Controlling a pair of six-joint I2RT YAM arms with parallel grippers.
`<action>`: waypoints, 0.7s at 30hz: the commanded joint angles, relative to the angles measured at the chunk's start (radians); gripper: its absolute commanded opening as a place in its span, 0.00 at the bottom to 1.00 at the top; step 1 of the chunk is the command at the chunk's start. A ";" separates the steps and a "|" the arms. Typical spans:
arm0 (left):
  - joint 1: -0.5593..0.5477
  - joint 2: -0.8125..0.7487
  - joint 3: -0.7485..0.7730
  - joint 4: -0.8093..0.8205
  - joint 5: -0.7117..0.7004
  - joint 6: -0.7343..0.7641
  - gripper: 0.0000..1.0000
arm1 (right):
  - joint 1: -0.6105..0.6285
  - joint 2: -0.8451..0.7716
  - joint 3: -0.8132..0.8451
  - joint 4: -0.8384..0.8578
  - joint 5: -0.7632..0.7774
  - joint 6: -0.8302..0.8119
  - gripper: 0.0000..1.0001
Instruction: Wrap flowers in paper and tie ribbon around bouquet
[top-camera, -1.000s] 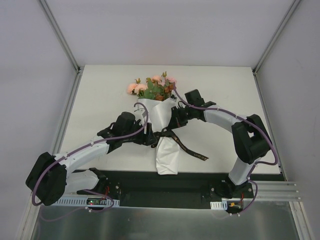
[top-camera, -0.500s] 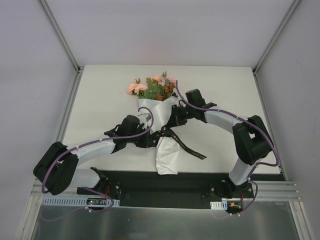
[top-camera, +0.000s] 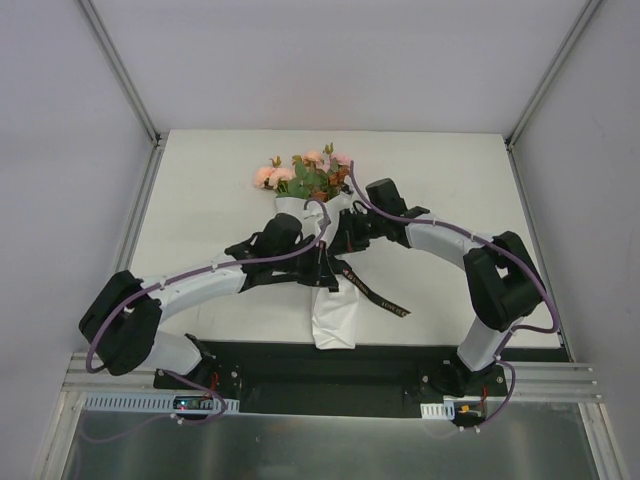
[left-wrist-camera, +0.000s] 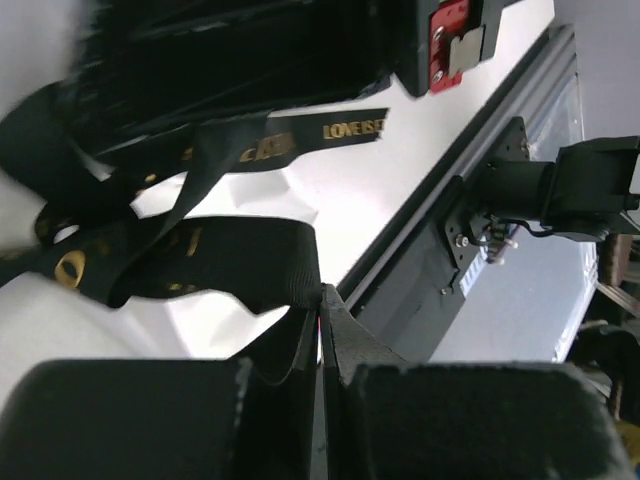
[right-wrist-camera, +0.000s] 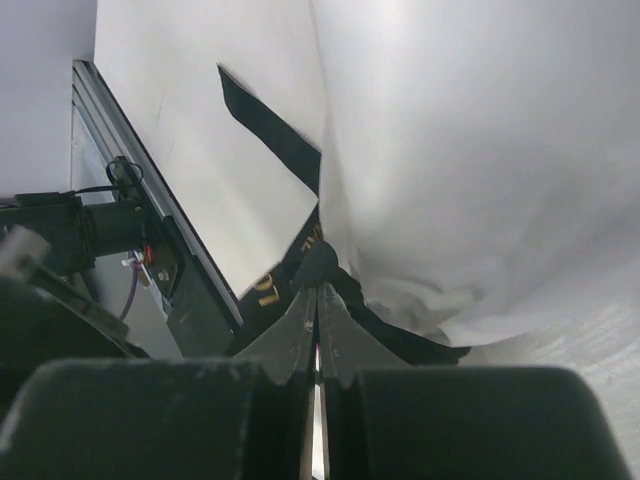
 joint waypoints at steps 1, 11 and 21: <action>-0.057 0.089 0.072 -0.048 0.043 -0.079 0.00 | 0.017 -0.009 0.094 0.003 0.021 0.040 0.01; -0.165 0.252 0.200 -0.048 -0.043 -0.096 0.00 | 0.032 0.084 0.196 -0.037 -0.011 0.023 0.01; -0.174 0.037 0.080 -0.013 -0.126 -0.004 0.42 | 0.033 0.107 0.222 -0.076 -0.049 -0.015 0.01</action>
